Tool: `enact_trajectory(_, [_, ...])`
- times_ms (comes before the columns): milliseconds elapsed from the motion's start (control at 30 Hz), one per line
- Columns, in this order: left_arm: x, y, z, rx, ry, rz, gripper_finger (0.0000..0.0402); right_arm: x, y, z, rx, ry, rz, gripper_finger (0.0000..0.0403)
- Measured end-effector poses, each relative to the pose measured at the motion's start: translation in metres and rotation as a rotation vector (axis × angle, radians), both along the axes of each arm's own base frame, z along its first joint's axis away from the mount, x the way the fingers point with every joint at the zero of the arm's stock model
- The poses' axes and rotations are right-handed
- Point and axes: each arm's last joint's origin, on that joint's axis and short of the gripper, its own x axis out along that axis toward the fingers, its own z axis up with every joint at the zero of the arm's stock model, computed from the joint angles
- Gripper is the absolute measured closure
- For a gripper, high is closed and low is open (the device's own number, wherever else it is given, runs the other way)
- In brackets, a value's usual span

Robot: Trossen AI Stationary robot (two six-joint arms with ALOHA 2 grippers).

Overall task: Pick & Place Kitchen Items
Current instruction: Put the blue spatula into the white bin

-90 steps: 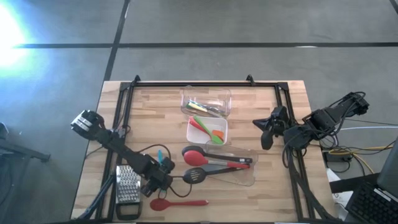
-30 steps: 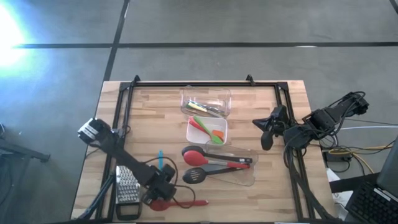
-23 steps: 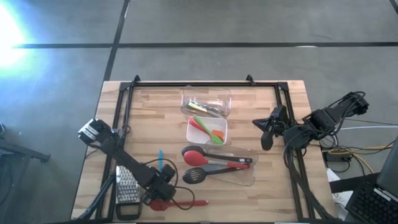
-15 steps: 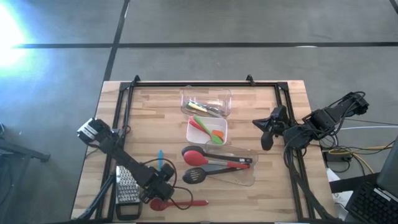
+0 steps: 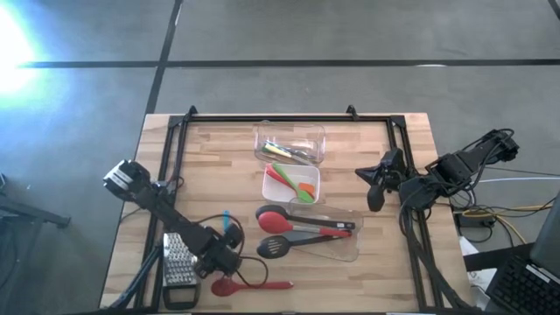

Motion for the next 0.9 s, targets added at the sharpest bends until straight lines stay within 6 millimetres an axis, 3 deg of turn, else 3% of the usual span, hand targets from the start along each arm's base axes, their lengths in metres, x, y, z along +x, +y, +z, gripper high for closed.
enact_trajectory(567, [0.0076,0.004,0.0003,-0.099,0.024,-0.027,0.0117,0.0,0.0,0.0001,0.0,-0.001,0.0,0.0394])
enact_trajectory(733, [0.0099,0.0033,0.0016,-0.109,0.012,-0.026,0.0161,0.0,0.0,0.0001,0.0,-0.001,0.0,0.0394])
enact_trajectory(900, [0.0095,0.004,-0.002,-0.113,-0.009,-0.018,0.0234,0.0,0.0,0.0,0.0,0.0,0.0,0.0394])
